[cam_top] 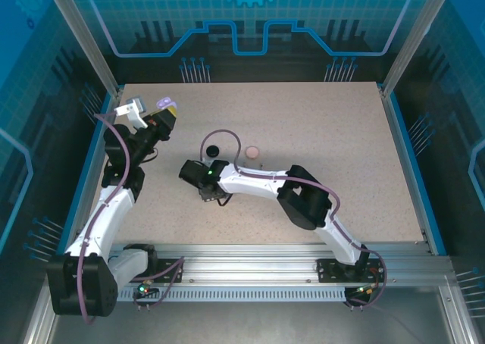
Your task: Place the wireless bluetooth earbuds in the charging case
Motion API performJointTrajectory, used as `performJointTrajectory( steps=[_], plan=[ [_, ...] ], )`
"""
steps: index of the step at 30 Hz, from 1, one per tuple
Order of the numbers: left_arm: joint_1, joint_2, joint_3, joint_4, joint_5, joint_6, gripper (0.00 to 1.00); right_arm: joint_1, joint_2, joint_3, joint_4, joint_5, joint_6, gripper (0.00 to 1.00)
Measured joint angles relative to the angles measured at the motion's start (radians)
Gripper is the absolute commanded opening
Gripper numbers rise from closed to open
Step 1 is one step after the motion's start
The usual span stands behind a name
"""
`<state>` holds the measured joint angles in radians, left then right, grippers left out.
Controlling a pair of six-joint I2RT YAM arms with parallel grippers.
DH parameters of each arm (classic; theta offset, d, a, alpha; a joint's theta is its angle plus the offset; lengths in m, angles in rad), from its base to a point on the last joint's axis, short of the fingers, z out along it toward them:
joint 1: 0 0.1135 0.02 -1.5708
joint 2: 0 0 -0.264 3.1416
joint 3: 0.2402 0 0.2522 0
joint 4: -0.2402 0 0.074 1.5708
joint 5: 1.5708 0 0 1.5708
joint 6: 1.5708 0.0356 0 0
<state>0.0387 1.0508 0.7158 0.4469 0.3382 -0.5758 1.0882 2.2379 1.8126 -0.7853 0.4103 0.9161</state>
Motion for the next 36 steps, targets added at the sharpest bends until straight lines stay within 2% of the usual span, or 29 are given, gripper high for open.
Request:
performJointTrajectory(
  steps=[9, 14, 20, 28, 36],
  plan=[
    [0.0, 0.0, -0.002, 0.063, 0.043, -0.028, 0.0, -0.031, -0.209, -0.047, 0.061, 0.035, -0.082, 0.21],
    [-0.013, 0.001, -0.036, 0.155, 0.084, -0.029, 0.0, -0.118, -0.36, -0.112, 0.108, 0.035, -0.147, 0.22],
    [-0.093, 0.014, -0.093, 0.269, 0.132, -0.017, 0.0, -0.232, -0.55, -0.197, 0.18, 0.019, -0.232, 0.21],
    [-0.266, 0.075, -0.108, 0.398, 0.15, 0.127, 0.0, -0.344, -0.763, -0.299, 0.299, -0.06, -0.328, 0.21],
    [-0.35, 0.253, -0.166, 0.711, 0.153, 0.327, 0.0, -0.377, -0.877, -0.346, 0.389, -0.147, -0.385, 0.21]
  ],
)
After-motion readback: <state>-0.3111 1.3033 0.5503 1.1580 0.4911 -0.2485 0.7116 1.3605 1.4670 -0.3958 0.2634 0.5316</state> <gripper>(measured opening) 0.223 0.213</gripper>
